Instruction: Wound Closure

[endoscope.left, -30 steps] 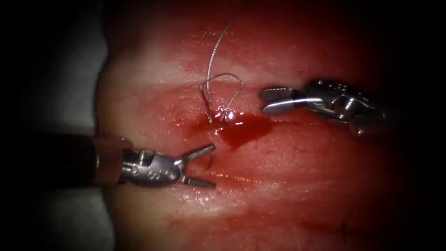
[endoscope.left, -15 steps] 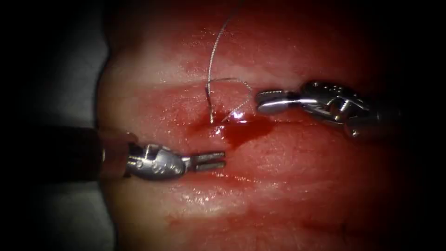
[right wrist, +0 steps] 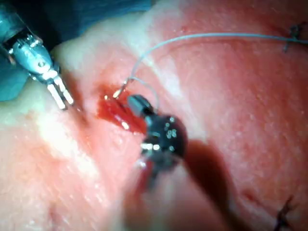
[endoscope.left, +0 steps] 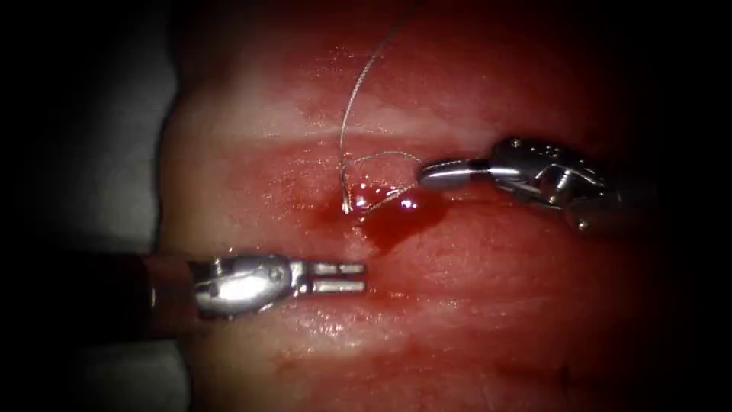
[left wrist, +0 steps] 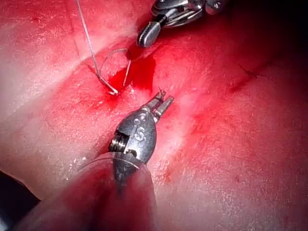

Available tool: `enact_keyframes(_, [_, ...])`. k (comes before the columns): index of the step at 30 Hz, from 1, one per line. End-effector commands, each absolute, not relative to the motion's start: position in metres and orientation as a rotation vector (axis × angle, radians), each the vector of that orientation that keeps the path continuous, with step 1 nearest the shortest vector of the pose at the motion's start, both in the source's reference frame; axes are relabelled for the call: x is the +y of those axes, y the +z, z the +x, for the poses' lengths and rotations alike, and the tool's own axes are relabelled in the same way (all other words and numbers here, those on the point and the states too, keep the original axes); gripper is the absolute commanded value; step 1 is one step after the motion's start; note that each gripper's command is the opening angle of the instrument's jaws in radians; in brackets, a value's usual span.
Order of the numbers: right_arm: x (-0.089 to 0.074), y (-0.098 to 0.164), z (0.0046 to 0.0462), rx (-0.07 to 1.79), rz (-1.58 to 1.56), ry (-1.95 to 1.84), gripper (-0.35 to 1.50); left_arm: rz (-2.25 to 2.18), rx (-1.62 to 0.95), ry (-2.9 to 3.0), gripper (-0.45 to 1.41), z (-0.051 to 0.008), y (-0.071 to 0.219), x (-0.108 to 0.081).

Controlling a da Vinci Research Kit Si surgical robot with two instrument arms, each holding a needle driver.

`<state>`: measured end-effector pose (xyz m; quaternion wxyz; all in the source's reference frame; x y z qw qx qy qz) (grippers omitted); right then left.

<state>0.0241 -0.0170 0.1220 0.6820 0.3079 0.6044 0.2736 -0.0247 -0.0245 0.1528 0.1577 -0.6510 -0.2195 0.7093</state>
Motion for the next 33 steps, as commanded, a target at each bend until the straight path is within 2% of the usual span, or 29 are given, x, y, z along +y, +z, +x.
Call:
enact_keyframes(1, [-0.0189, 0.1226, 0.0250, 1.359, 0.720, 0.583, -0.06, -1.855, -0.653, 2.021, -0.45, -0.0252, 0.1531, -0.0255])
enact_keyframes(2, [-0.0193, 0.1226, 0.0252, 1.365, 0.731, 0.561, -0.20, -1.862, -0.666, 2.020, -0.45, -0.0252, 0.1529, -0.0255])
enact_keyframes(3, [-0.0202, 0.1225, 0.0260, 1.359, 0.734, 0.519, -0.17, -1.869, -0.690, 2.017, -0.45, -0.0252, 0.1529, -0.0254])
enact_keyframes(8, [-0.0221, 0.1224, 0.0293, 1.382, 0.734, 0.455, -0.35, -1.872, -0.688, 2.020, -0.45, -0.0247, 0.1529, -0.0254])
enact_keyframes(16, [-0.0233, 0.1243, 0.0311, 1.351, 0.700, 0.417, -0.35, -1.817, -0.783, 1.925, -0.45, -0.0244, 0.1511, -0.0255])
enact_keyframes(33, [-0.0233, 0.1255, 0.0301, 1.326, 0.637, 0.400, -0.35, -1.547, -1.146, 1.461, -0.45, -0.0235, 0.1480, -0.0255])
